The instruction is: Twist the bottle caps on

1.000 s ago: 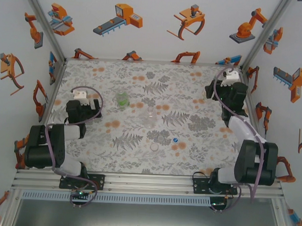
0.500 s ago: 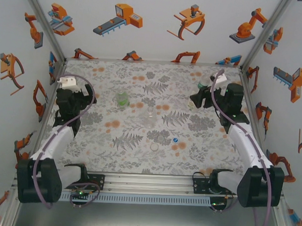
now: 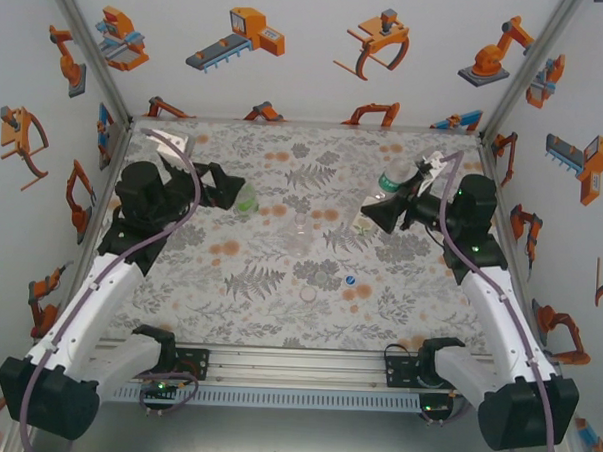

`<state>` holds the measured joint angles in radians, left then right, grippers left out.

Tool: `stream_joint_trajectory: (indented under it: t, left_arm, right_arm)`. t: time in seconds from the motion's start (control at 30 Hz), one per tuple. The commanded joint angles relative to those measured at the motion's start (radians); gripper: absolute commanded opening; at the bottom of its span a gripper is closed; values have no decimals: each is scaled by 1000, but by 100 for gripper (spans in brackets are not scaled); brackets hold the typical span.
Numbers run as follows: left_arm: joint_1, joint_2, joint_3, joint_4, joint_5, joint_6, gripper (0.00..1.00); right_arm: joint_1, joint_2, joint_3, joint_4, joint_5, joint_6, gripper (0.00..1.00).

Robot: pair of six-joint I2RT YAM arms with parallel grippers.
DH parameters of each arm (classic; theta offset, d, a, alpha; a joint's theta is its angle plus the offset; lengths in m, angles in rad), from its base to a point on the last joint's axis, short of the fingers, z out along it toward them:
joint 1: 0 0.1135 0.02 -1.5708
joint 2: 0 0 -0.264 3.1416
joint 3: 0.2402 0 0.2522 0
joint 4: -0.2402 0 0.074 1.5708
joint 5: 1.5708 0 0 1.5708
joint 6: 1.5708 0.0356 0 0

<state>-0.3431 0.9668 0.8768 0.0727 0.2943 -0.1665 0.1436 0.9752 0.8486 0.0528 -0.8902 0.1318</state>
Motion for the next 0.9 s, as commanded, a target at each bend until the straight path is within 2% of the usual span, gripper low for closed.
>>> stream_joint_trajectory:
  t: [0.0, 0.17, 0.23, 0.37, 0.6, 0.87]
  left_arm:
    - [-95, 4, 55, 29, 171, -34, 97]
    - [-254, 60, 55, 194, 315, -52, 100]
    - [-332, 97, 71, 231, 382, -5, 98]
    - [-440, 167, 114, 266, 390, 39, 97]
    - [-485, 264, 157, 379, 385, -4, 97]
    - [-510, 342, 207, 395, 475, -13, 99]
  right_arm:
    - [42, -35, 40, 85, -110, 65, 31]
    - [91, -53, 22, 220, -143, 168, 28]
    - [105, -54, 12, 293, -156, 227, 27]
    - [133, -58, 17, 335, -176, 259, 24]
    - [190, -52, 36, 371, -194, 253, 23]
    - [261, -19, 64, 405, -158, 253, 22]
